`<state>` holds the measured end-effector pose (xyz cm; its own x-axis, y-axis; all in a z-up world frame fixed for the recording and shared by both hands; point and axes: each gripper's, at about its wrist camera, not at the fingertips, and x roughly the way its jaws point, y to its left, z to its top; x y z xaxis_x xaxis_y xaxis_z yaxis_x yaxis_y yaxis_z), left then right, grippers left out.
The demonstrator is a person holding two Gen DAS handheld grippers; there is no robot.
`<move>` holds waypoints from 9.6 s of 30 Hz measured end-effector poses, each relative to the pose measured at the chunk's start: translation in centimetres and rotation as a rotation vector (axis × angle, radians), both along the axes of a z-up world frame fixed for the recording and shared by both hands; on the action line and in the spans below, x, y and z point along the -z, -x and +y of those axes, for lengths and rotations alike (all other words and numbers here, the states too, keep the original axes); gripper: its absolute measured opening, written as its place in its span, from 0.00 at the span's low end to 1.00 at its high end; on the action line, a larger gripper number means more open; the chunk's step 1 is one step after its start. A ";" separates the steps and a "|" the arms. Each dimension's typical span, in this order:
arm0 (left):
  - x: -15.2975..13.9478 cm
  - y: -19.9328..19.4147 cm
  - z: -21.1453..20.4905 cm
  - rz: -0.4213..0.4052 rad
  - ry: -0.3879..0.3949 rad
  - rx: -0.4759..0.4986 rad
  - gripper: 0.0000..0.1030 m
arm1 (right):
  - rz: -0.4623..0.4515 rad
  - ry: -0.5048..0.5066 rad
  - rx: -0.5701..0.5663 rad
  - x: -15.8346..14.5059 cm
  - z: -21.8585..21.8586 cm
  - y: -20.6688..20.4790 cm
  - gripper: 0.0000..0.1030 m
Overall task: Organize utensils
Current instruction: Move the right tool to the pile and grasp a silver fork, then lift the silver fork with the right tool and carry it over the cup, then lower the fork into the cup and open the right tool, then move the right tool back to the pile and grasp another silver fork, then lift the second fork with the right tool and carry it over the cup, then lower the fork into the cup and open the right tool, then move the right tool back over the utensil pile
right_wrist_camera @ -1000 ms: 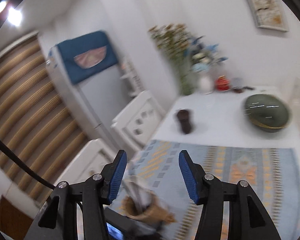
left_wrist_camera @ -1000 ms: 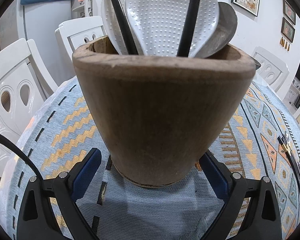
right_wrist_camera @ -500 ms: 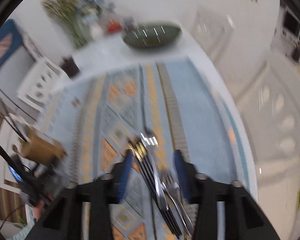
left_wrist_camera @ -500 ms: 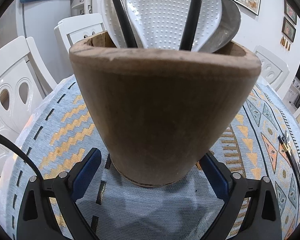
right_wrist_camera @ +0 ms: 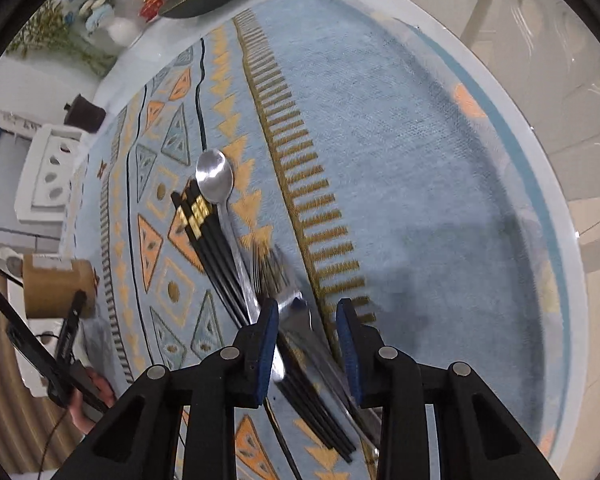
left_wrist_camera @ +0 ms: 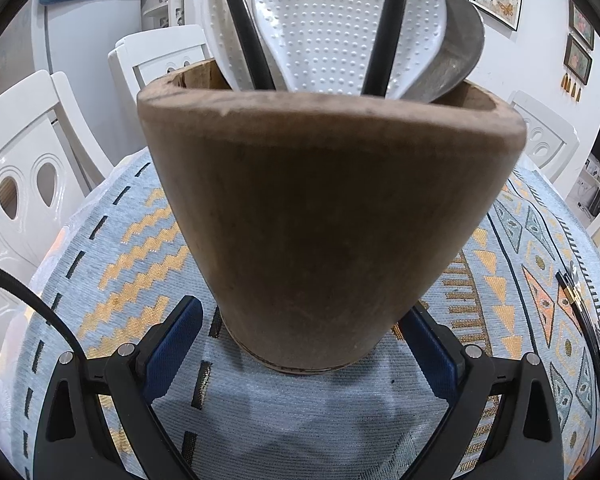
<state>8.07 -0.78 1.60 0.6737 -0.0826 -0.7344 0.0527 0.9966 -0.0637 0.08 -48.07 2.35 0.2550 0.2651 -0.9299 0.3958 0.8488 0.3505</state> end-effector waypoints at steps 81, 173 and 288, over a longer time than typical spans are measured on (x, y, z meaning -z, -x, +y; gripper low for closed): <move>-0.2 0.4 0.1 -0.026 -0.003 -0.004 0.96 | -0.787 -0.377 -0.603 -22.4 30.2 -11.6 0.02; 0.4 0.2 0.0 -0.017 -0.010 -0.004 0.96 | -0.045 0.094 -0.108 -3.6 3.0 -1.5 0.03; 0.8 0.5 0.6 -0.019 -0.003 -0.004 0.96 | 0.083 0.103 -0.068 1.1 3.4 -8.4 0.35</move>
